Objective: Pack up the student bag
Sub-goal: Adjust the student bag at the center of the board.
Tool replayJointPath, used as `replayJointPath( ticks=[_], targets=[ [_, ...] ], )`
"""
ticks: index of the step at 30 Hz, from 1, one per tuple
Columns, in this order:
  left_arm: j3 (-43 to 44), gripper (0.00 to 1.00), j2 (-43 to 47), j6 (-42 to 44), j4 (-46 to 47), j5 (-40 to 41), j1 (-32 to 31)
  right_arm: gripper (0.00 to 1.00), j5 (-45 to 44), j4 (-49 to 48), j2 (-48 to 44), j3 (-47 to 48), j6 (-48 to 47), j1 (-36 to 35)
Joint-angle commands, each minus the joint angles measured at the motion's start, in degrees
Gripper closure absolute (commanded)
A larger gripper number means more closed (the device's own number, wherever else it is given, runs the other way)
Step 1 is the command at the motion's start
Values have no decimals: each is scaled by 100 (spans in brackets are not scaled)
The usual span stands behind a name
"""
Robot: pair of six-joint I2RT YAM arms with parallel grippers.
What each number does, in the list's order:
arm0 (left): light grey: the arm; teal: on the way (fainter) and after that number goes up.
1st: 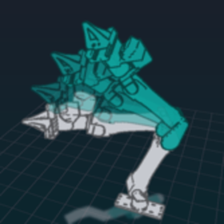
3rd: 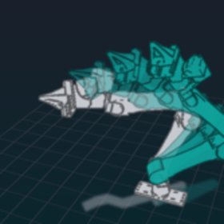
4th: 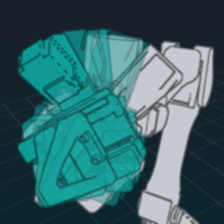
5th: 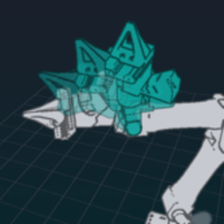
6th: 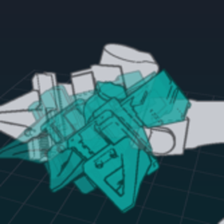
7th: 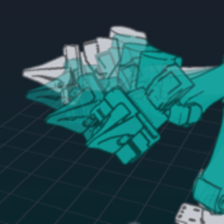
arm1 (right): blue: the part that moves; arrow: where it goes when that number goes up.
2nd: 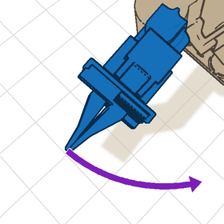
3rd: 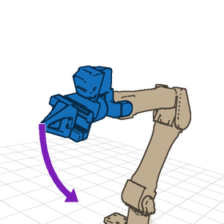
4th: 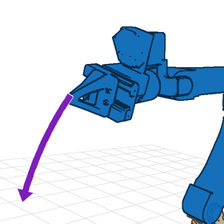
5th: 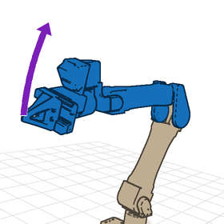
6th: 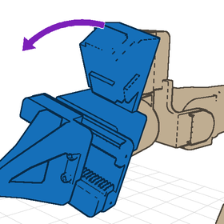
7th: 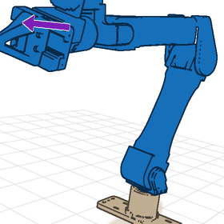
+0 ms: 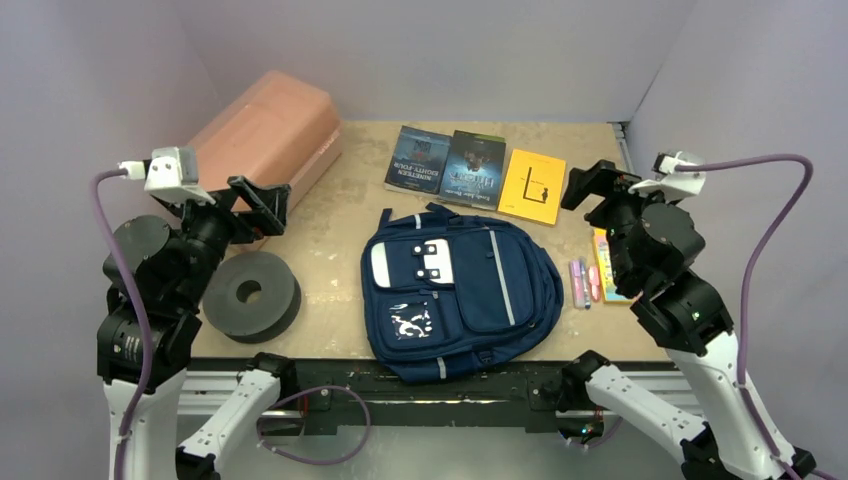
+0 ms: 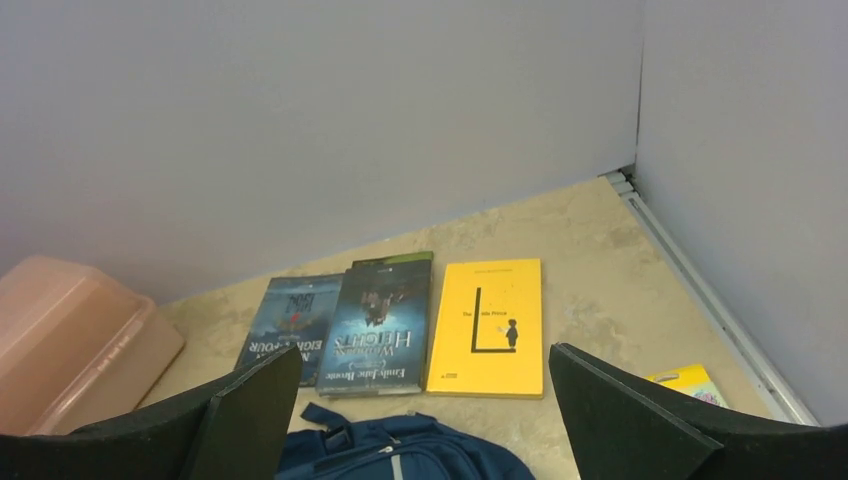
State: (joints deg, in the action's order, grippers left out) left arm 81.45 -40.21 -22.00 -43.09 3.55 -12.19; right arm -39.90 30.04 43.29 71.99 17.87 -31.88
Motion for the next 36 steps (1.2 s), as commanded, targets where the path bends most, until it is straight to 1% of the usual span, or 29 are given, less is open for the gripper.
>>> replayJointPath(
  ticks=[1,2,4,6,9,11,13,16,17,18,22,25,27,29,30,32,34,35,36],
  targets=[
    [339,0,-378,-49,-463,-311,-30,1,127,194,420,41,282,-19],
    [324,0,-443,-41,-503,-327,-30,1,173,256,522,46,323,-18],
    [247,0,-552,-49,-538,-666,-30,1,369,317,675,-39,390,-12],
    [141,0,-627,-81,-509,-946,-30,1,710,237,738,-277,387,-15],
    [-80,0,-797,-201,-409,-1480,-30,1,908,93,741,-742,604,47],
    [-300,0,-954,-349,-335,-1910,-32,1,1480,103,761,-989,804,506],
    [-503,0,-1145,-463,-241,-2376,-38,1,2392,61,751,-1298,946,1173],
    [-783,0,-1407,-650,-149,-2802,-131,1,3461,37,692,-1725,998,1948],
    [-902,0,-1504,-704,-107,-2911,-258,1,3858,37,694,-1880,998,2124],
    [-990,0,-1568,-739,-60,-2939,-383,1,4027,46,709,-1977,998,2261],
    [-1429,0,-1846,-954,241,-2854,-1076,1,4187,326,953,-2183,998,2464],
    [-1661,0,-2174,-1097,405,-2484,-1890,1,4280,648,1434,-2271,998,2479],
    [-1815,0,-2410,-1214,528,-2139,-2470,1,4521,800,1714,-2212,987,2476],
    [-1977,0,-2678,-1387,659,-1761,-2972,1,5016,599,1805,-2374,987,2470],
    [-2052,0,-2820,-1480,746,-1614,-3188,1,5398,404,1844,-2507,987,2467],
    [-2168,4,-3189,-1703,887,-1377,-3494,5,6122,2,2078,-2743,1073,2392],
    [-2240,8,-3483,-1900,1011,-1288,-3606,13,6486,-343,2273,-2924,1233,2182],
    [-2267,10,-3624,-1971,1075,-1279,-3615,16,6524,-541,2314,-3005,1371,2033],
    [-2262,12,-3763,-2005,1080,-1245,-3618,17,6510,-735,2330,-3075,1534,1860]
  ],
)
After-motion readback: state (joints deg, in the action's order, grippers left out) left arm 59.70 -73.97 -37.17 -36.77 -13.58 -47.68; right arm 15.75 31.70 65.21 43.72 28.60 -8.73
